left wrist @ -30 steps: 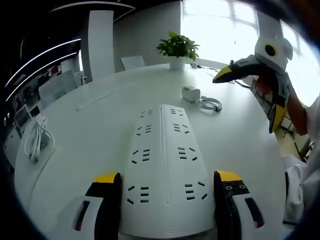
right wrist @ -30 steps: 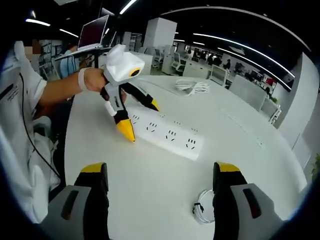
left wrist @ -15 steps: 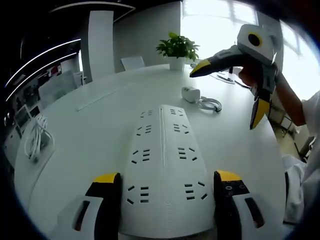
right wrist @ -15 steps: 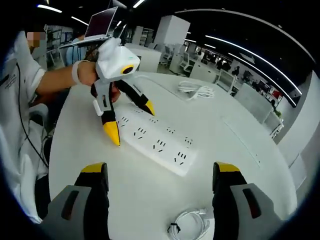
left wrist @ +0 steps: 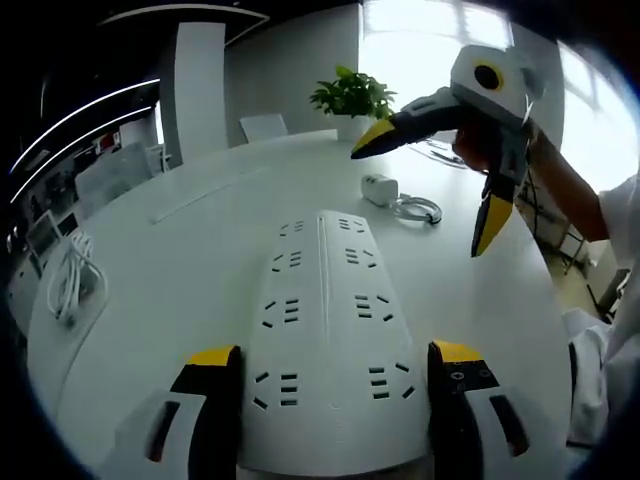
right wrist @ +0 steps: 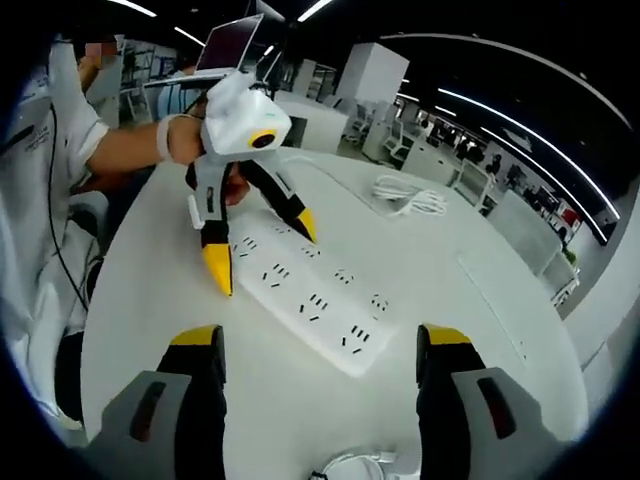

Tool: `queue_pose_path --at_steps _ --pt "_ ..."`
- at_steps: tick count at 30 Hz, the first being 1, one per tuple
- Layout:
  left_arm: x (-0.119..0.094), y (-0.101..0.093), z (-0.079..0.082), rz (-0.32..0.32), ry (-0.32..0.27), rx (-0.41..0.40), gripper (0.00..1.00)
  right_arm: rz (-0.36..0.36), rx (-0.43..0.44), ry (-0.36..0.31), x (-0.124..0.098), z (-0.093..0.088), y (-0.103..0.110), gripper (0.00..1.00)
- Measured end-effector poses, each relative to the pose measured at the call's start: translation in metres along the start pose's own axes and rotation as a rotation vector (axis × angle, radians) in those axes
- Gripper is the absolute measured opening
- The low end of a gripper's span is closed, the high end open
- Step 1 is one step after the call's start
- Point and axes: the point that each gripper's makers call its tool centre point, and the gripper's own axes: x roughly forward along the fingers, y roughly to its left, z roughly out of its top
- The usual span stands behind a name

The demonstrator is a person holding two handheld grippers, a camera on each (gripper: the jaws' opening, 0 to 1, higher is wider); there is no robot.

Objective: Straighten the power strip on the desk, plug the charger into it

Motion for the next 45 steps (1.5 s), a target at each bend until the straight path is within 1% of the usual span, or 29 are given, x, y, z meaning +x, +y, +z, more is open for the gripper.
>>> queue_pose_path --at_steps 2,5,9,10,12,18,22,26,29,33,41,45 --pt "0.000 0.000 0.000 0.000 0.000 0.001 0.77 0.033 -0.008 0.003 0.004 -0.001 0.002 0.78" --pt "0.000 0.000 0.000 0.000 0.002 0.001 0.77 0.048 -0.037 0.022 0.010 -0.002 0.002 0.80" --pt "0.000 0.000 0.000 0.001 0.002 0.000 0.77 0.073 -0.068 0.047 0.016 -0.004 0.001 0.79" --pt "0.000 0.000 0.000 0.002 0.003 -0.001 0.77 0.081 -0.069 0.055 0.017 -0.005 0.001 0.79" --pt "0.000 -0.001 0.000 0.002 0.003 -0.001 0.77 0.106 -0.063 0.080 0.019 -0.008 0.002 0.74" --pt "0.000 -0.001 0.000 0.001 0.005 0.001 0.77 0.118 -0.062 0.082 0.026 -0.008 -0.005 0.76" --pt "0.000 -0.002 0.000 0.000 0.008 0.001 0.77 0.124 -0.071 0.101 0.030 -0.009 -0.009 0.79" --pt "0.001 -0.002 0.000 0.000 0.015 0.002 0.77 0.126 -0.076 0.107 0.034 -0.008 -0.015 0.79" --pt "0.000 -0.002 0.000 0.000 0.014 0.002 0.77 0.145 -0.074 0.115 0.036 -0.009 -0.015 0.79" --pt "0.001 -0.001 0.000 0.000 0.015 0.001 0.77 0.160 -0.094 0.138 0.038 -0.010 -0.018 0.80" --pt "0.001 -0.001 -0.001 -0.001 0.014 0.002 0.77 0.201 -0.156 0.170 0.049 -0.003 -0.016 0.81" --pt "0.001 0.000 -0.001 0.000 0.015 0.001 0.77 0.213 -0.161 0.181 0.053 0.000 -0.017 0.81"
